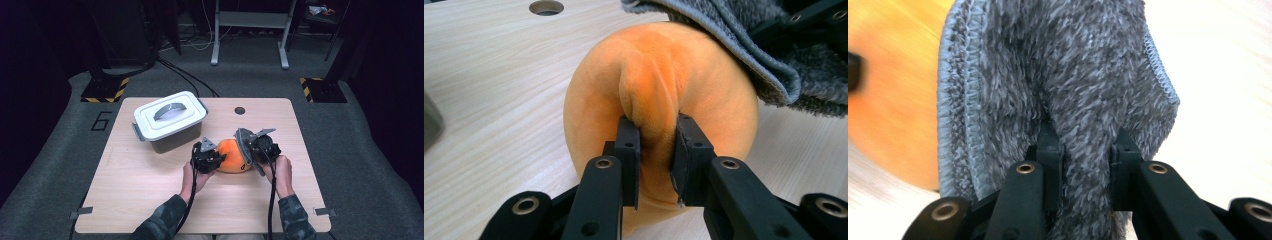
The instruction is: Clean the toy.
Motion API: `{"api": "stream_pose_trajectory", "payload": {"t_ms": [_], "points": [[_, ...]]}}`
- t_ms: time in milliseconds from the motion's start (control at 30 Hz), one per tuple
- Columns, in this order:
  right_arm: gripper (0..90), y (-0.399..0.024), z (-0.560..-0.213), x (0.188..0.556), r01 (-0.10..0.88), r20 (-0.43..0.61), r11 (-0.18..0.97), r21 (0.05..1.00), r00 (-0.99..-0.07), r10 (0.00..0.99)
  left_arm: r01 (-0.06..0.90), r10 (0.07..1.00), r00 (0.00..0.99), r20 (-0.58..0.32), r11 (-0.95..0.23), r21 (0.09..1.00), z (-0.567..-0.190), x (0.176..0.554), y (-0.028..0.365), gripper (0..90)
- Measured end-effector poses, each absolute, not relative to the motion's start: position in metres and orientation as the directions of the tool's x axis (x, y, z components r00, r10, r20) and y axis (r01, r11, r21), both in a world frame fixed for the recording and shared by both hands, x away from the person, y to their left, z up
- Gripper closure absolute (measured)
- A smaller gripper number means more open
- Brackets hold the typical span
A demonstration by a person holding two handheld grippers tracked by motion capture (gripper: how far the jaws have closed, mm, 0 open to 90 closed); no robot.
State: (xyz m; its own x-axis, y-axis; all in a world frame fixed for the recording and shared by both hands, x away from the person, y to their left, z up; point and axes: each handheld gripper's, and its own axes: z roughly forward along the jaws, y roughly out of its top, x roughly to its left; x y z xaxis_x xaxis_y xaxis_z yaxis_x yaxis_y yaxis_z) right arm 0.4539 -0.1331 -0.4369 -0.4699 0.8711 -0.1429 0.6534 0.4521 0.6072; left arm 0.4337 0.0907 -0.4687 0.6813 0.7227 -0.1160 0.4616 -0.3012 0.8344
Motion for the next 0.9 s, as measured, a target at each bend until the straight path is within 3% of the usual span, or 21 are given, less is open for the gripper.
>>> {"api": "stream_pose_trajectory", "payload": {"t_ms": [600, 900], "points": [[72.9, -0.147, -0.481, 0.466, 0.755, -0.074, 0.407, 0.514, -0.434, 0.898, 0.468, 0.727, 0.676, -0.119, -0.299, 0.832, -0.472, 0.435, 0.096, 75.5], [73.3, -0.157, -0.465, 0.460, 0.733, -0.064, 0.380, 0.564, -0.420, 0.905, 0.473, 0.730, 0.673, -0.123, -0.296, 0.830, -0.472, 0.436, 0.097, 75.4]]}}
